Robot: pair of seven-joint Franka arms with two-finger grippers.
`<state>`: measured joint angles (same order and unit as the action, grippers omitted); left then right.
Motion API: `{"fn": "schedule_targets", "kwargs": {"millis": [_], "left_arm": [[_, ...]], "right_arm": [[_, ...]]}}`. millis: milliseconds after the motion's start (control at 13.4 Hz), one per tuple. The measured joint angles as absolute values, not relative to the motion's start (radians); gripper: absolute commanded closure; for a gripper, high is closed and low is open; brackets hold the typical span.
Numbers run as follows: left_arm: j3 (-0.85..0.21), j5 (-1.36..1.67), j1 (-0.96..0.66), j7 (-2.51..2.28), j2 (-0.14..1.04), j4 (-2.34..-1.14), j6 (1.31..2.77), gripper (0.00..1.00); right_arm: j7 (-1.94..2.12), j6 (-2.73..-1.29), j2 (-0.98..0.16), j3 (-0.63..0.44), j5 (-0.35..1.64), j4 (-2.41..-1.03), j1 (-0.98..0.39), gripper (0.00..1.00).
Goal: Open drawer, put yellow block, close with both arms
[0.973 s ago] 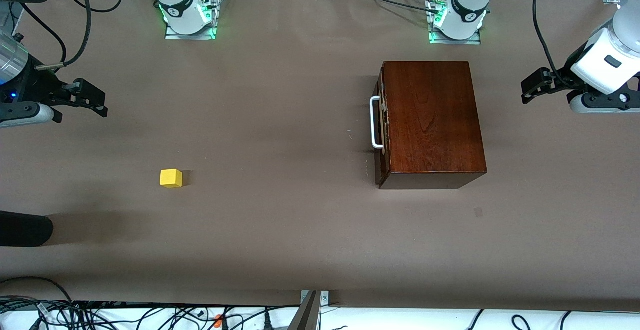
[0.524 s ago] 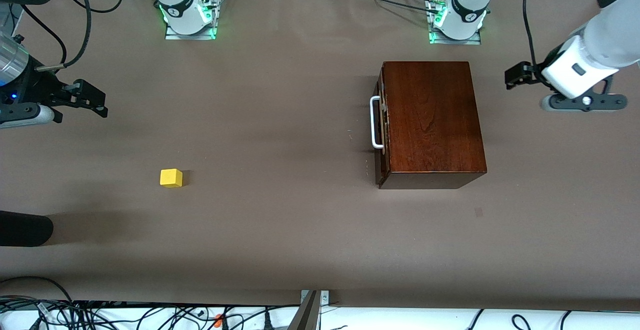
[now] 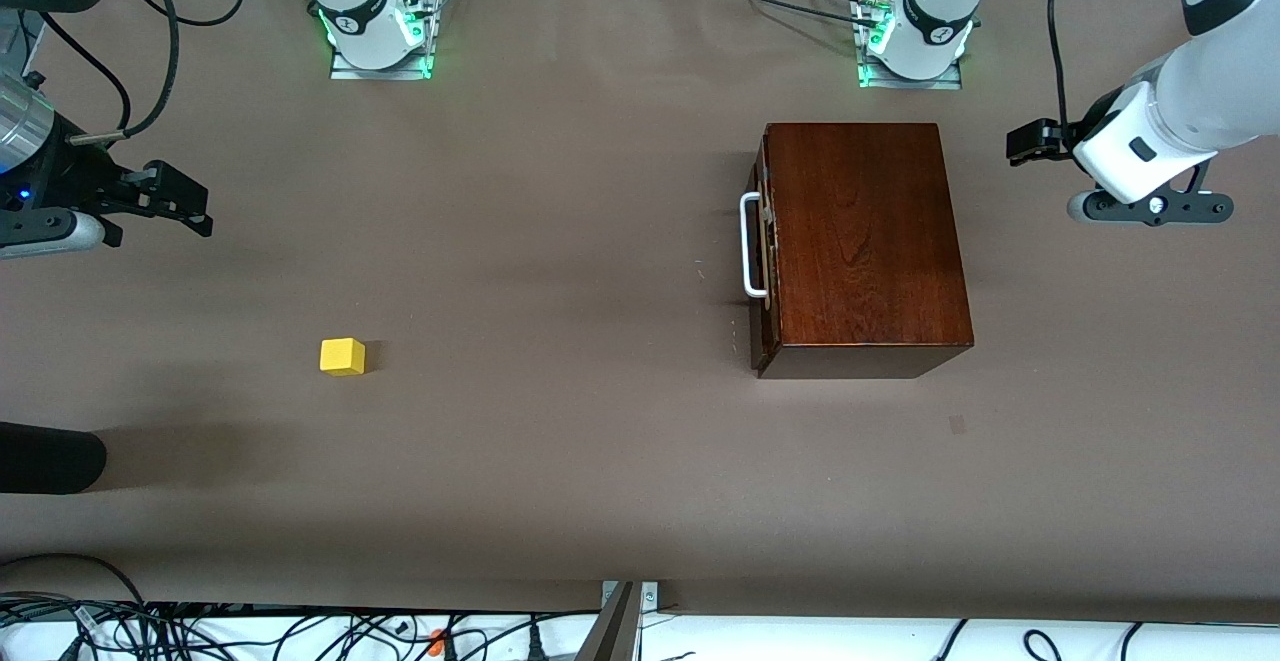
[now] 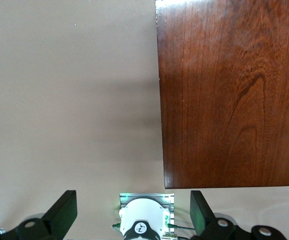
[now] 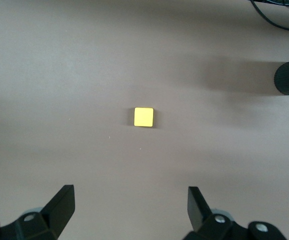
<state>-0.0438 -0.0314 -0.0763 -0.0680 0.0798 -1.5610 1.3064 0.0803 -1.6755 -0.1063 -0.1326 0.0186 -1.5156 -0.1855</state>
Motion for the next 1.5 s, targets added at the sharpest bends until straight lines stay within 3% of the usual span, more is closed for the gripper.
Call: {"fn": "schedule_targets", "kwargs": {"millis": [524,1048,1497], "left_arm": [[-0.053,0.055,-0.088,-0.05,0.081,-1.549,1.32,0.0],[-0.078,0.109,-0.239,-0.057,0.093,-1.532,1.379,0.0],[-0.084,0.15,-0.448,-0.369,0.211,-1.532,1.591,0.0]], "right_arm": [[0.08,-1.675,-0.106,-0.135,0.019,-1.516,-0.185,0.0],[0.08,-1.676,-0.106,-0.135,0.019,-1.516,-0.185,0.0],[0.08,-1.676,-0.106,-0.135,0.019,-1.516,-0.185,0.0]]}}
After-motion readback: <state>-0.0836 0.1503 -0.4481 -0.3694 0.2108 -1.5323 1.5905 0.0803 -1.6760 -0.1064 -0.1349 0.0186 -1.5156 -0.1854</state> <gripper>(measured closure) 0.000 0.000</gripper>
